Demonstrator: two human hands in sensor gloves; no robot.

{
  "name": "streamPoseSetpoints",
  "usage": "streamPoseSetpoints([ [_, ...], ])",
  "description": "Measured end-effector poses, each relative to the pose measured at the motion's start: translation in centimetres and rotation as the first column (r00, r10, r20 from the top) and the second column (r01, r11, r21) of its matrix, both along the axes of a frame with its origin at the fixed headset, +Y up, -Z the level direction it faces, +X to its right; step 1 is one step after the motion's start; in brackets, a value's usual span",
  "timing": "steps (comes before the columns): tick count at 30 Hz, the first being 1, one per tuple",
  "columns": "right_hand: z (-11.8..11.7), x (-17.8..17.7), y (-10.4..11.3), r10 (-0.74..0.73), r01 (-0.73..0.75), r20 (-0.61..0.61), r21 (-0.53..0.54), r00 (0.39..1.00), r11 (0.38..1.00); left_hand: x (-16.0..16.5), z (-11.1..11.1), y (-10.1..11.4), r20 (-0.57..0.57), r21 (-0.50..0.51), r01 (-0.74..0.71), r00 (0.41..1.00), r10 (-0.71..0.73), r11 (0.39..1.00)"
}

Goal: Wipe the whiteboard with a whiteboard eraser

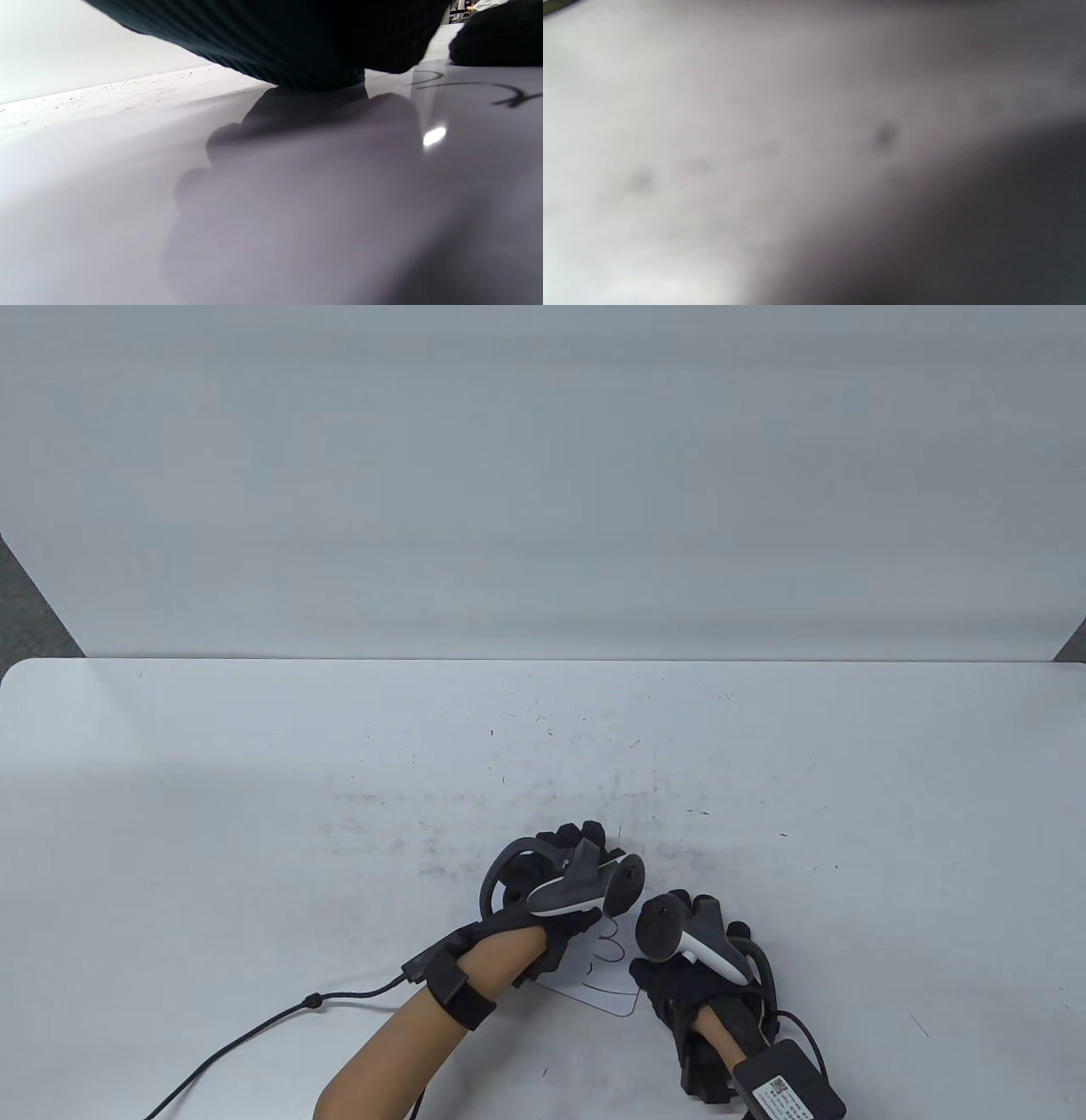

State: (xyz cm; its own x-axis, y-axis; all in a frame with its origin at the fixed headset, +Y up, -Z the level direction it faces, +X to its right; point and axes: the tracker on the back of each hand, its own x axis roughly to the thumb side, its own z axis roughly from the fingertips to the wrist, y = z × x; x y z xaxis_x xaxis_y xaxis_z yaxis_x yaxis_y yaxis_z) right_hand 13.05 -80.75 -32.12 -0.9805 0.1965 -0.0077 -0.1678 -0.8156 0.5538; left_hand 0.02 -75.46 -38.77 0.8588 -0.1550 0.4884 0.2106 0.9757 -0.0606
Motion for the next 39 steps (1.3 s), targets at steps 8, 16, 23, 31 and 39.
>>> streamPoseSetpoints([
  [8, 0.0, 0.0, 0.0, 0.001, -0.001, 0.001, 0.003, 1.000, 1.000, -2.3, 5.5, -0.1, 0.127, 0.068, 0.018, 0.991, -0.027, 0.998],
  [16, -0.2, 0.1, 0.1, -0.009, 0.009, -0.002, 0.013, 1.000, 1.000, -4.1, 11.9, 0.1, 0.233, 0.072, 0.042, 0.971, -0.057, 0.997],
  [23, -0.3, 0.3, 0.0, -0.055, 0.055, 0.006, 0.007, 0.998, 0.998, -3.5, 10.7, 0.4, 0.219, -0.007, 0.057, 0.974, -0.054, 0.998],
  [31, -0.3, 0.4, 0.0, -0.064, 0.064, 0.002, 0.003, 0.998, 0.998, -1.2, 4.9, 0.4, 0.114, -0.065, 0.054, 0.992, -0.047, 0.996],
  [39, -0.3, 0.5, -0.1, -0.078, 0.078, 0.004, -0.011, 0.997, 0.997, 0.4, 0.0, 0.2, 0.002, -0.085, 0.019, 1.000, -0.019, 0.996],
])
